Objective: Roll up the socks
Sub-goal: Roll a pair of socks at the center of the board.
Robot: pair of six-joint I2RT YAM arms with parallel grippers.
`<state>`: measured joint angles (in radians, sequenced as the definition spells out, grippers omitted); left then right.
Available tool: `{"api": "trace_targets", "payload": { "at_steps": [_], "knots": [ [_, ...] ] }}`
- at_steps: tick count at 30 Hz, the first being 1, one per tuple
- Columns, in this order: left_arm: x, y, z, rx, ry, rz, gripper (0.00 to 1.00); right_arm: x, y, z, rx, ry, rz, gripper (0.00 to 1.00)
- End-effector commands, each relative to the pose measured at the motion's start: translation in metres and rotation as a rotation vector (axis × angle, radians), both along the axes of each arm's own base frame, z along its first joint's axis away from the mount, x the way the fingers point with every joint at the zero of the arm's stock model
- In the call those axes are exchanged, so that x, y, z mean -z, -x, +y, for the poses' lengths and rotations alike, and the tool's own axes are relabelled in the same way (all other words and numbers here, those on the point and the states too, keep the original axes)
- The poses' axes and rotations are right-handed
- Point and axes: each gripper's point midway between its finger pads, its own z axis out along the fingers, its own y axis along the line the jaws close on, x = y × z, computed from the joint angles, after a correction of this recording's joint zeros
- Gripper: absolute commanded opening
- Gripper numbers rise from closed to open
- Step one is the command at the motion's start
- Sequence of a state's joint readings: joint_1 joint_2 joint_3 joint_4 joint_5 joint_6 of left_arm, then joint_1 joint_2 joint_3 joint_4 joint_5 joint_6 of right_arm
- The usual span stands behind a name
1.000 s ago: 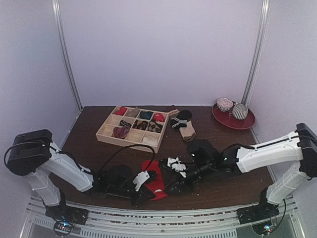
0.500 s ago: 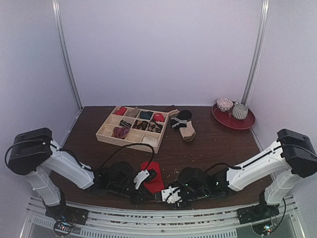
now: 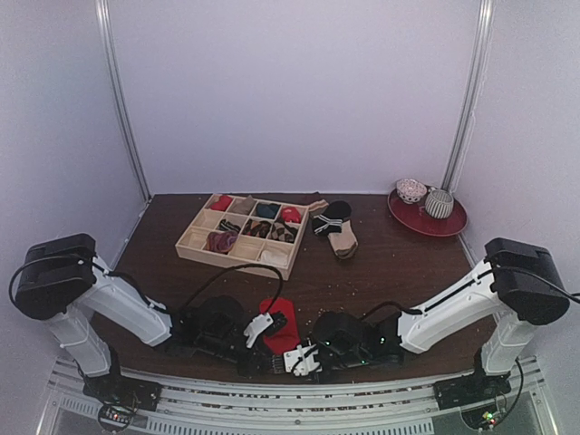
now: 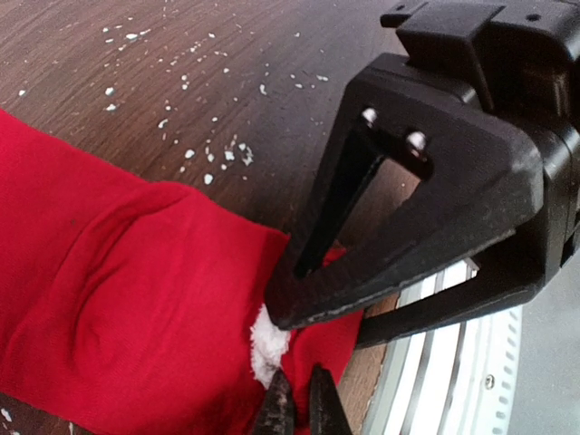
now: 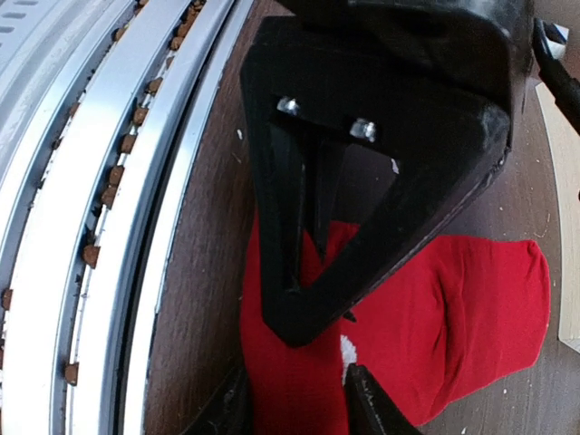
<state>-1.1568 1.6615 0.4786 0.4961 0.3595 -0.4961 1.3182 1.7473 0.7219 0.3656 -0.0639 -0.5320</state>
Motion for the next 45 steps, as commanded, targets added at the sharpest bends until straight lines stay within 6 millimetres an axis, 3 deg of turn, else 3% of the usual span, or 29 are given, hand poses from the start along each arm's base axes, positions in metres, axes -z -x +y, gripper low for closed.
{"api": "trace_targets", "payload": {
  "at_steps": [1,5,8,9,15,17,19,23,29,35,40,45],
  "knots": [
    [0.049,0.017,0.042,0.010,-0.204,0.097,0.00,0.018,0.002,-0.005,0.027,0.048,0.032,0.31],
    [0.044,0.013,0.038,0.005,-0.189,0.079,0.00,0.026,-0.008,-0.008,0.115,0.071,0.063,0.22],
    [0.032,-0.003,0.040,-0.038,-0.192,-0.012,0.11,0.029,-0.013,-0.015,0.192,0.084,0.154,0.17],
    [0.025,-0.010,0.041,-0.059,-0.189,-0.059,0.20,0.029,-0.012,-0.017,0.212,0.079,0.201,0.16],
    [-0.059,-0.047,0.045,-0.161,-0.028,-0.384,0.41,0.048,-0.007,-0.029,0.373,0.087,0.685,0.13],
    [-0.086,-0.049,0.048,-0.168,0.067,-0.477,0.46,0.052,0.002,-0.030,0.416,0.103,0.882,0.13],
    [-0.098,-0.044,0.050,-0.140,0.138,-0.543,0.49,0.056,0.005,-0.031,0.467,0.122,1.015,0.13],
    [-0.084,-0.042,0.047,-0.078,0.128,-0.612,0.50,0.057,0.008,-0.036,0.534,0.182,1.215,0.14],
    [-0.057,-0.046,0.025,-0.011,0.072,-0.638,0.51,0.058,0.011,-0.051,0.558,0.261,1.376,0.15],
    [-0.036,-0.039,0.009,0.081,0.058,-0.646,0.53,0.063,0.008,-0.058,0.563,0.300,1.389,0.15],
    [-0.031,-0.032,-0.003,0.129,0.057,-0.648,0.55,0.065,0.003,-0.060,0.568,0.301,1.418,0.15],
    [-0.016,-0.026,-0.007,0.171,0.031,-0.619,0.50,0.066,-0.001,-0.061,0.575,0.302,1.441,0.15]
  ]
}}
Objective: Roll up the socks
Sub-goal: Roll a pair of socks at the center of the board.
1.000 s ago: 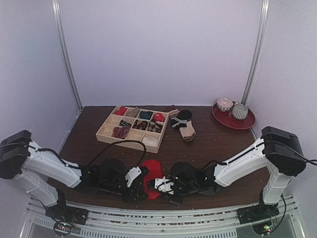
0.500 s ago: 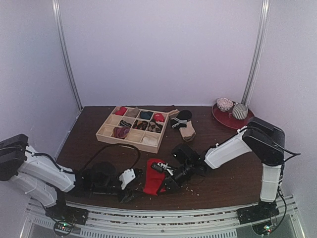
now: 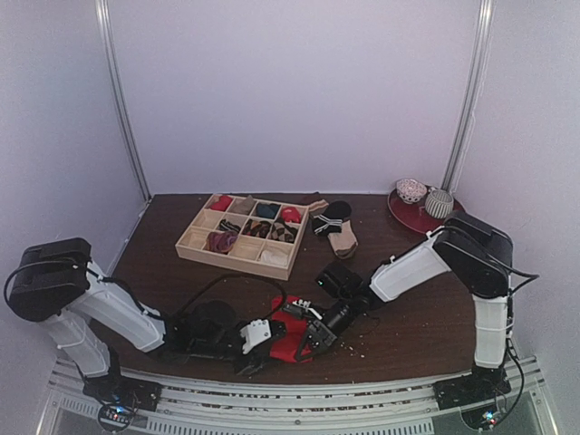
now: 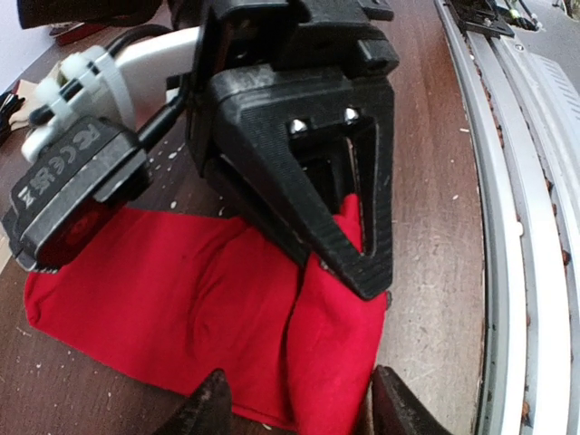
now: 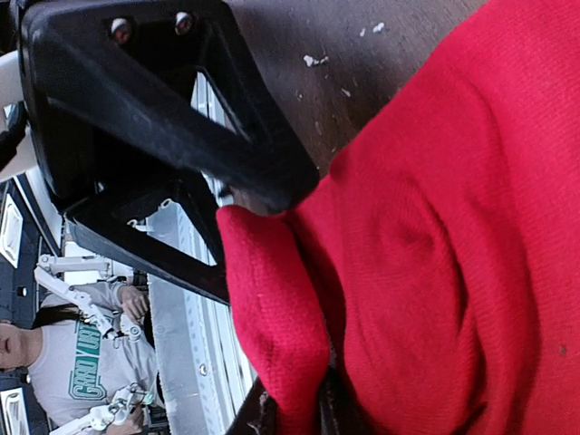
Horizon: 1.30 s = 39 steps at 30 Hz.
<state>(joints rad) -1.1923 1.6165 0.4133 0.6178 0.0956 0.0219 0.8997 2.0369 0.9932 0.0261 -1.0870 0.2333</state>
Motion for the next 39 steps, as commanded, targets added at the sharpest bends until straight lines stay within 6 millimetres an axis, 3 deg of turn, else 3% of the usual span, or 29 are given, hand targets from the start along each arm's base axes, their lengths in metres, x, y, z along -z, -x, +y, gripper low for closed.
{"api": "trace_targets", "payload": {
  "at_steps": [1,6,10,15,19,22,25,28,32,39],
  "knots": [
    [-0.001,0.006,-0.015,0.065,0.028,-0.001,0.47,0.058,0.016,-0.045,0.037,0.286,0.089,0.15],
    [0.015,0.012,-0.018,0.082,-0.010,0.050,0.23,0.056,0.013,-0.043,0.042,0.275,0.085,0.15],
    [0.027,0.013,-0.018,0.073,-0.040,0.088,0.10,0.054,0.010,-0.040,0.053,0.256,0.075,0.16],
    [0.024,0.011,-0.014,-0.018,-0.026,0.185,0.00,0.042,0.003,-0.036,0.050,0.209,-0.005,0.21],
    [0.040,0.010,0.002,-0.117,-0.081,0.377,0.00,0.000,-0.010,-0.026,0.077,0.058,-0.160,0.34],
    [0.052,0.014,0.016,-0.177,-0.107,0.530,0.00,-0.042,-0.017,-0.024,0.103,-0.053,-0.313,0.36],
    [0.059,0.021,0.028,-0.208,-0.085,0.689,0.00,-0.066,-0.020,-0.026,0.089,-0.075,-0.586,0.36],
    [0.076,0.029,0.042,-0.241,-0.123,0.795,0.00,-0.069,-0.017,-0.026,0.027,-0.050,-0.896,0.37],
    [0.090,0.041,0.046,-0.237,-0.164,0.889,0.00,-0.068,-0.008,-0.014,-0.093,-0.068,-1.275,0.39],
    [0.093,0.044,0.050,-0.238,-0.170,0.915,0.00,-0.033,-0.009,0.003,-0.210,-0.006,-1.394,0.40]
  ]
}}
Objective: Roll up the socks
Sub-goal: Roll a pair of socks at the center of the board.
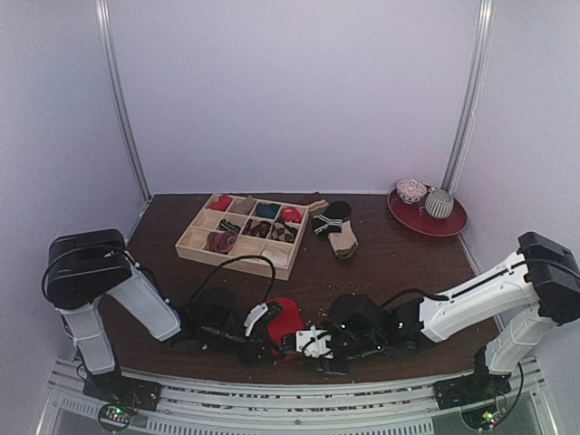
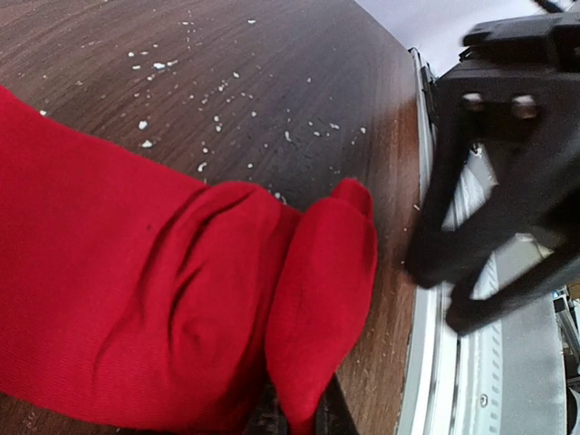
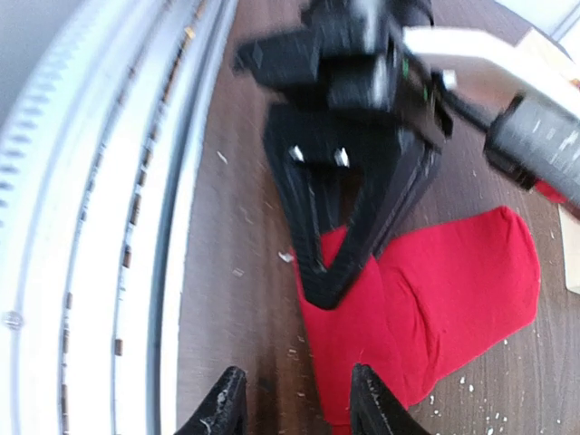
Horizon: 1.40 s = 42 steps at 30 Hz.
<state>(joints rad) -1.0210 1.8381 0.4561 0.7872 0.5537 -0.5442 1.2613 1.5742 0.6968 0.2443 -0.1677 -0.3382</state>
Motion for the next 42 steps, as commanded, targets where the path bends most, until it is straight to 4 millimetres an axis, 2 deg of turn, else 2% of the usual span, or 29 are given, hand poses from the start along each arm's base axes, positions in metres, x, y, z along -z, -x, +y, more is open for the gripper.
{"api": "trace_targets", "payload": {
  "at_steps": [1,7,11,16,19,22,24,28,32,35,37,40,42],
  "knots": [
    [0.073,0.040,0.060,-0.013,-0.316,0.232,0.00,0.017,-0.027,0.005,0.023,0.080,-0.184,0.39],
    [0.073,0.044,0.062,0.008,-0.312,0.237,0.00,0.031,-0.045,0.002,0.095,0.127,-0.277,0.39],
    [0.073,0.046,0.063,0.025,-0.313,0.238,0.00,0.044,-0.049,-0.001,0.098,0.166,-0.302,0.38],
    [0.073,0.046,0.063,0.040,-0.314,0.220,0.00,0.077,-0.038,-0.011,0.062,0.289,-0.237,0.29],
    [0.068,0.033,0.063,0.013,-0.339,0.141,0.08,0.087,-0.025,-0.018,0.071,0.335,-0.122,0.22],
    [0.050,0.015,0.065,-0.033,-0.351,0.022,0.26,0.088,-0.005,-0.022,0.074,0.350,0.035,0.19],
    [0.025,0.000,0.064,-0.084,-0.319,-0.075,0.34,0.086,0.006,-0.025,0.086,0.365,0.128,0.18],
    [-0.013,-0.024,0.077,-0.213,-0.291,-0.230,0.41,0.084,0.015,-0.030,0.147,0.430,0.258,0.18],
    [-0.043,-0.035,0.093,-0.319,-0.228,-0.328,0.45,0.084,0.025,-0.030,0.193,0.496,0.402,0.18],
    [-0.063,-0.024,0.090,-0.304,-0.133,-0.401,0.50,0.086,0.033,-0.033,0.205,0.592,0.513,0.19],
    [-0.072,-0.013,0.082,-0.272,-0.086,-0.458,0.50,0.078,0.028,-0.021,0.225,0.602,0.565,0.20],
    [-0.079,0.013,0.065,-0.184,-0.025,-0.561,0.50,0.066,0.024,-0.008,0.232,0.562,0.786,0.19],
    [-0.080,0.025,0.056,-0.139,0.005,-0.609,0.52,0.063,0.015,-0.006,0.232,0.545,0.868,0.20]
  ]
}}
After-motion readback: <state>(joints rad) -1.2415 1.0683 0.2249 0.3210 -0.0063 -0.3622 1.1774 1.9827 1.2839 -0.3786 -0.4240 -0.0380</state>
